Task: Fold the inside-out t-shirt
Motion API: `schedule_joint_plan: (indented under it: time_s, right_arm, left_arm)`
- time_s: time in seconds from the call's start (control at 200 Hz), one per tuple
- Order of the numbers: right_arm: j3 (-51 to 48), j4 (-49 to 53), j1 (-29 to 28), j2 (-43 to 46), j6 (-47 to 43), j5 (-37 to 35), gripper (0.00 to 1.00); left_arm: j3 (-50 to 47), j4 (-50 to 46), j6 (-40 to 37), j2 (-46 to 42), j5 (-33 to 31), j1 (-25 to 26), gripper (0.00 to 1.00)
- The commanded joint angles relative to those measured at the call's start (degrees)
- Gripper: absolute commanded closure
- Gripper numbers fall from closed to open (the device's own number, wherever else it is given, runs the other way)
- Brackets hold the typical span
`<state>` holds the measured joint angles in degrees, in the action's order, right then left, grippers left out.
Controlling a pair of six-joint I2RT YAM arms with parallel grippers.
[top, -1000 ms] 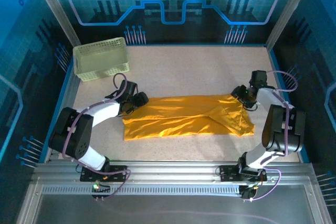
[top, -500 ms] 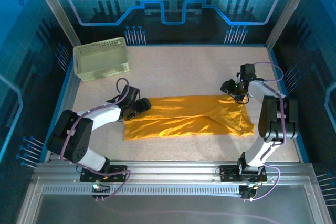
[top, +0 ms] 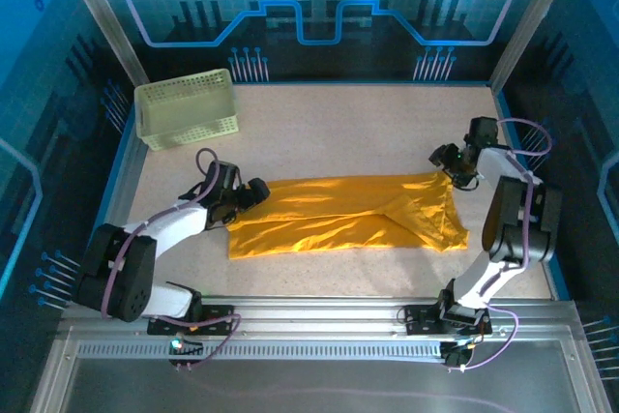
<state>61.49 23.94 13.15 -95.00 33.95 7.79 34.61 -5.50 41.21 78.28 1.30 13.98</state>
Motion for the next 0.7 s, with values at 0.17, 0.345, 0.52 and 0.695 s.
schedule_joint_plan:
  time_s: [0.17,0.345,0.52,0.695]
  right_arm:
    - [-9.83,12.98,-0.41,15.64,-5.46,-5.66,0.11]
    - [-13.66,14.29,-0.66,16.1,-4.25,-6.89,0.0]
    - [-13.43,13.85,-2.19,11.85,-3.96,-8.48,0.0]
    - [-9.65,13.85,-4.42,6.57,-5.46,-11.43,0.03]
  left_arm:
    - [2.93,-5.79,-2.72,-2.35,-1.14,0.83,0.01]
    - [3.19,-1.96,-1.07,4.1,2.52,0.79,0.01]
    - [5.93,-1.13,-0.79,11.87,3.27,-1.26,0.01]
    - [8.9,-2.64,-0.73,16.44,0.77,-3.32,0.01]
